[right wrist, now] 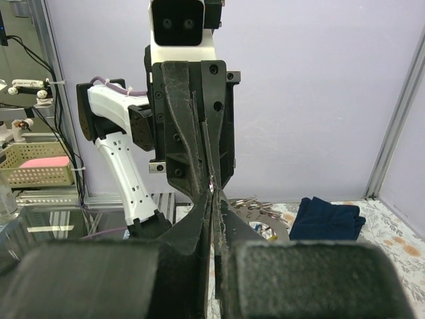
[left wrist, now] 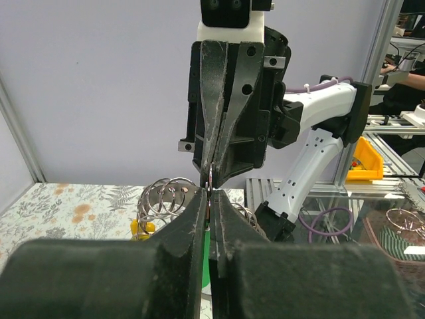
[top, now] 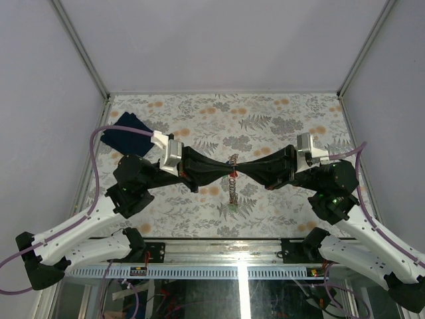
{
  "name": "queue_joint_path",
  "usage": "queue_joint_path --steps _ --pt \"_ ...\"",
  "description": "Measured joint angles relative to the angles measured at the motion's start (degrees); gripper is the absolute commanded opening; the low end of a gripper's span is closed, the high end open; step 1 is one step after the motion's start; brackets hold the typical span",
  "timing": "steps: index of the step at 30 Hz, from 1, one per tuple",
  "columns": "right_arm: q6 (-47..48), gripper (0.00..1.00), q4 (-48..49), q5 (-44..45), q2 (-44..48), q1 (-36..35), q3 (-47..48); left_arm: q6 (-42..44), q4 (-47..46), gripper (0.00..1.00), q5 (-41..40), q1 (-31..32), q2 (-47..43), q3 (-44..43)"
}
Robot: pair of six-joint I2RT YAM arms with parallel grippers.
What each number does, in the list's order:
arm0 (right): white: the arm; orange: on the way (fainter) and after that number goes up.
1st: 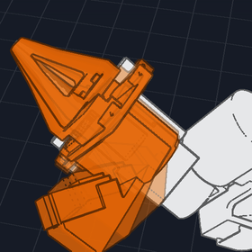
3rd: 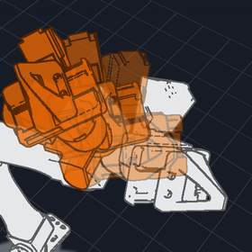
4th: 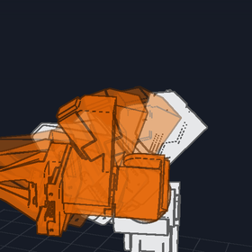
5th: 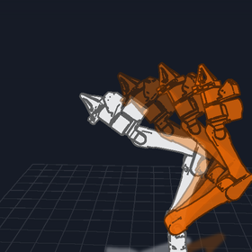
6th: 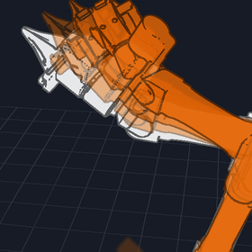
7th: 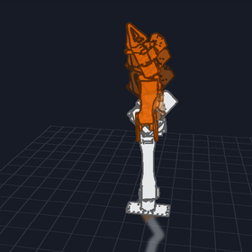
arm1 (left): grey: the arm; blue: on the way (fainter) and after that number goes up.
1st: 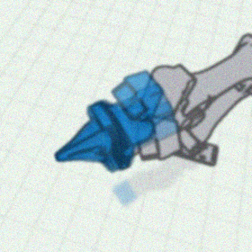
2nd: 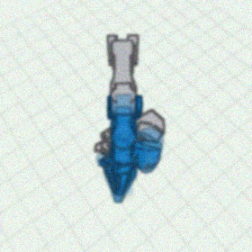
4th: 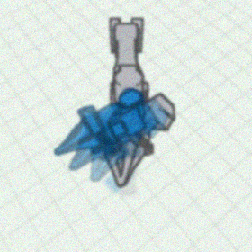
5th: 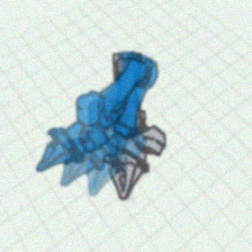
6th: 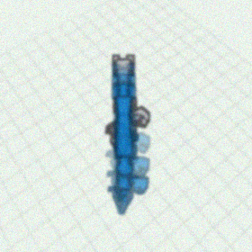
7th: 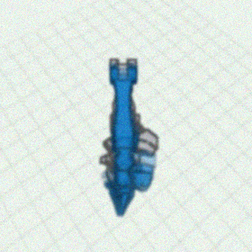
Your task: Put the keys on the keyring
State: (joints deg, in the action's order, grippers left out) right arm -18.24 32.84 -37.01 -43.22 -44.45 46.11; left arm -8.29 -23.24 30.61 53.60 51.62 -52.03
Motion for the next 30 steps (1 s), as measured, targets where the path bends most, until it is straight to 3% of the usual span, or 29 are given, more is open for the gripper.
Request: queue_joint_path --steps 4,9,22,30 --pt "0.83 0.09 -1.27 -0.17 0.33 0.13 0.57 0.94 3.10 0.00 0.59 -0.02 0.52 -2.05" --pt "4.22 0.21 -7.08 -0.55 1.16 0.20 3.39 5.75 14.14 0.00 1.09 0.00 1.92 -8.70" --pt "17.38 0.27 -31.10 -1.57 3.23 0.20 14.71 23.45 57.53 0.00 -0.09 0.00 11.32 -31.76" --pt "18.71 0.28 -35.06 -4.20 -0.92 0.20 12.15 28.68 75.54 0.00 -4.37 0.00 19.06 -40.94"
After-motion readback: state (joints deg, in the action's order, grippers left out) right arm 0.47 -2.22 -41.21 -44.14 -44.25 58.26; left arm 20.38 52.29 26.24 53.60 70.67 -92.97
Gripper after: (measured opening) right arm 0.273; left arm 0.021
